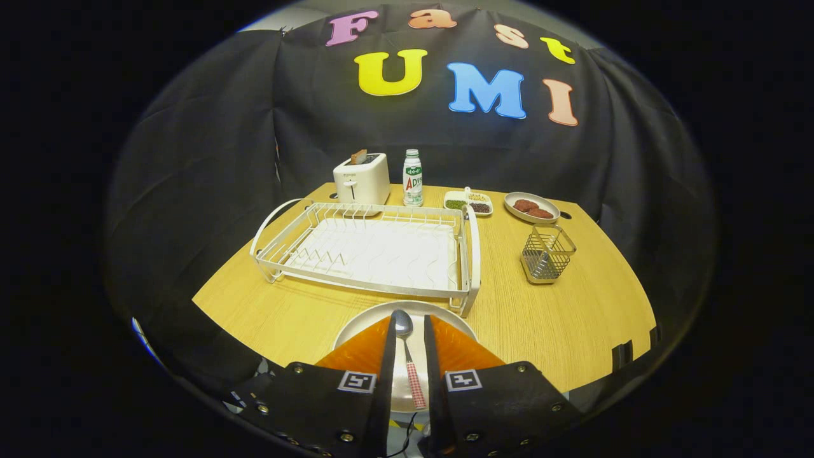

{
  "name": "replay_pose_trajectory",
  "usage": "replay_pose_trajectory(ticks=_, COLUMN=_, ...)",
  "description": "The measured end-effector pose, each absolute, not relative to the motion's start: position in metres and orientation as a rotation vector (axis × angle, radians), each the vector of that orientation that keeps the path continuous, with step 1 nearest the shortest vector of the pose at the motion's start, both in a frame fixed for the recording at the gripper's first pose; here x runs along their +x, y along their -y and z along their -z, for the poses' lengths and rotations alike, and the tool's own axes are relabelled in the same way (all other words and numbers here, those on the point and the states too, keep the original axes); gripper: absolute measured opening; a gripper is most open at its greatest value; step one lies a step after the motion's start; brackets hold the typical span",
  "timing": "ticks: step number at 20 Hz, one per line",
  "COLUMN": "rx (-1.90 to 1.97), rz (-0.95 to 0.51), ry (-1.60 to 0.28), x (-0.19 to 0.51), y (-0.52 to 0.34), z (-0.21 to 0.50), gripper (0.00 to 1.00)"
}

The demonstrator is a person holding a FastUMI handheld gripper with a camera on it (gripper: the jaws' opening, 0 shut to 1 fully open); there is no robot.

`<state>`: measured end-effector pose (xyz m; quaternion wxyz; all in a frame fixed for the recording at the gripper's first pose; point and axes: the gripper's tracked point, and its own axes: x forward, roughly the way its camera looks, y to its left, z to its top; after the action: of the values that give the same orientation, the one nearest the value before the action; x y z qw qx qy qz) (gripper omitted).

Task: Take the plate from the dish rack, then take the spoon from the basket and place it into the plate.

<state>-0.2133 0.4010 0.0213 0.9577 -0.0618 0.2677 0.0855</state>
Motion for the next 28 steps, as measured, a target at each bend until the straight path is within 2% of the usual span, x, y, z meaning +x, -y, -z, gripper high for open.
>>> replay_pose_trajectory(ticks=11, rx=-0.123, rz=-0.119, ry=-0.46, x=-0.196, y=-0.383, z=-0.057, gripper=0.25)
replay_pose_trajectory(ticks=21, rx=-0.138, rz=-0.012, ry=-0.08, x=-0.159, y=-0.348, z=-0.208, gripper=0.25)
replay_pose_trajectory(ticks=24, rx=-0.117, rz=0.022, ry=-0.019, x=-0.158, y=-0.335, z=-0.236, gripper=0.8)
replay_pose_trajectory(ticks=27, rx=-0.047, rz=-0.025, ry=0.058, x=-0.156, y=-0.338, z=-0.259, gripper=0.8)
replay_pose_trajectory(ticks=28, rx=-0.027, rz=-0.036, ry=0.084, x=-0.155, y=-0.336, z=-0.265, gripper=0.86)
